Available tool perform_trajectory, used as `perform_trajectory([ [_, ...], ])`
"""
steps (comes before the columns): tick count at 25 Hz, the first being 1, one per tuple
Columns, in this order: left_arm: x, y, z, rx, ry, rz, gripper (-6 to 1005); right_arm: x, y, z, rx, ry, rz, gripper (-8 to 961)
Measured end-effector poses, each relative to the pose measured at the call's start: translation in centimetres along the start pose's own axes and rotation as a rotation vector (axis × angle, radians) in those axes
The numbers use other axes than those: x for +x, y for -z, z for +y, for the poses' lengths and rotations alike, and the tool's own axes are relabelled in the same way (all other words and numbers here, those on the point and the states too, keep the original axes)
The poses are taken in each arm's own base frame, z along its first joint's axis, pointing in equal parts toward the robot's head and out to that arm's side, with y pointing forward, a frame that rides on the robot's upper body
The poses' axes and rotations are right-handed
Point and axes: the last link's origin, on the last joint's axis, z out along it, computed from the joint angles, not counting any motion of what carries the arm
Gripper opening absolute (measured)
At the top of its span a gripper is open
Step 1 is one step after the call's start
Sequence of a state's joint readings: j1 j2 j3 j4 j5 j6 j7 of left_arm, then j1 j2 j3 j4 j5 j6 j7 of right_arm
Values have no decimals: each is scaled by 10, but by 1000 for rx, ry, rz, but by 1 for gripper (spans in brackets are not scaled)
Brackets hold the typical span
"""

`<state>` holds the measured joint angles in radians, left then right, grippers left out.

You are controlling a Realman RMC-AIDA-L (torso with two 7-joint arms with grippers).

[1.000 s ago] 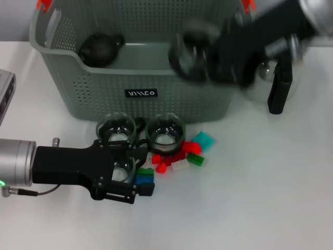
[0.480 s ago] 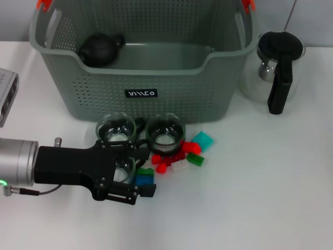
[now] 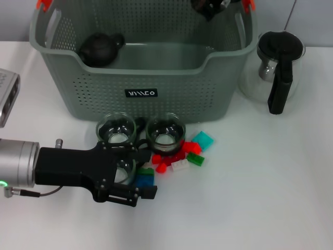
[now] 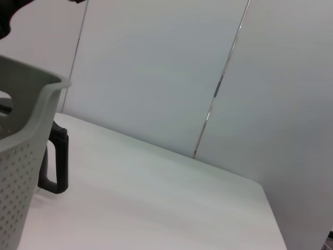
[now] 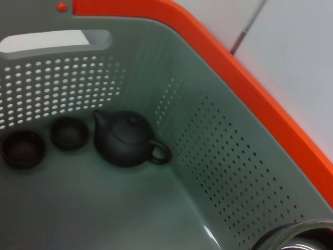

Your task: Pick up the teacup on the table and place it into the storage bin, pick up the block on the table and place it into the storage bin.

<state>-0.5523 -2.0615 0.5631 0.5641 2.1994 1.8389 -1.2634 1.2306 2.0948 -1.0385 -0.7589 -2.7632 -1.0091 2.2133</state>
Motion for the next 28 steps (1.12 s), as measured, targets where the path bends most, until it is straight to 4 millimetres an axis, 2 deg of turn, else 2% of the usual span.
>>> perform_trajectory([
  [28, -1, -5, -4, 12, 54, 1, 830, -13, -5, 15, -20, 69, -8, 57],
])
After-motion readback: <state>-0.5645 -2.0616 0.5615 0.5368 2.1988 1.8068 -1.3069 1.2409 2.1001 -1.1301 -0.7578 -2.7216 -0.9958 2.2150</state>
